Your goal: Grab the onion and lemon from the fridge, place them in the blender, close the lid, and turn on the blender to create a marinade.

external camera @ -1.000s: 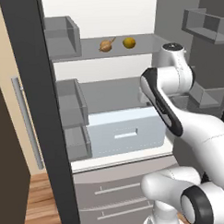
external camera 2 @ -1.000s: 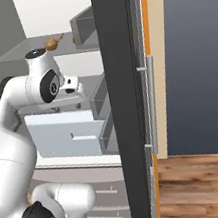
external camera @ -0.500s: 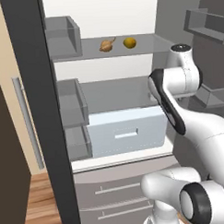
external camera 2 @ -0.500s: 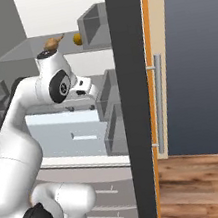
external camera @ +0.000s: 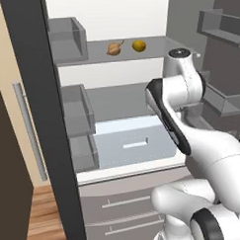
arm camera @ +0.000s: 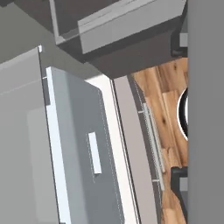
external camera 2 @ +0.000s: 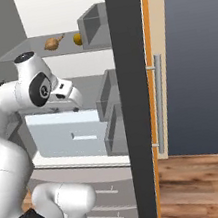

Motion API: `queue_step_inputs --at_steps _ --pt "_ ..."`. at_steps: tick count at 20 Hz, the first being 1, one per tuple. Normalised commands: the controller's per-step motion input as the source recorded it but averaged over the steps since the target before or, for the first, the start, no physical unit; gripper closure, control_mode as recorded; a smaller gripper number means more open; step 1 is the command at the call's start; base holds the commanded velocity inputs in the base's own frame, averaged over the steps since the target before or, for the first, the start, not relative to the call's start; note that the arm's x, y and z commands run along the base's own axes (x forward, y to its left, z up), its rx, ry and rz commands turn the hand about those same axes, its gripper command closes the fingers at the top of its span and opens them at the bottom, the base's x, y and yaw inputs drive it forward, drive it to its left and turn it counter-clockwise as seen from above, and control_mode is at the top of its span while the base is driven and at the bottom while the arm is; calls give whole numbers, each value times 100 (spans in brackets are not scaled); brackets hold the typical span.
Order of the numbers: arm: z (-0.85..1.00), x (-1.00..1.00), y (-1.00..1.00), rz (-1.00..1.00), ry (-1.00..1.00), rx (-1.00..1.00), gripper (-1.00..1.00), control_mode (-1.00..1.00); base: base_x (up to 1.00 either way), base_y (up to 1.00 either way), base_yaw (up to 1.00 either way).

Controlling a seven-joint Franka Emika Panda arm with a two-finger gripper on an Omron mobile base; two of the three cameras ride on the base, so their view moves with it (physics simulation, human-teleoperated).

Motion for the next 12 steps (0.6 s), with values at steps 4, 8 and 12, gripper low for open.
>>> queue_step_inputs --at_steps 4,8,12 --pt "0 0 100 11 0 16 -100 -100 0 0 0" --pt "-2 1 100 14 0 21 -100 -100 0 0 0" --pt "0 25 90 24 0 23 -100 -100 0 0 0"
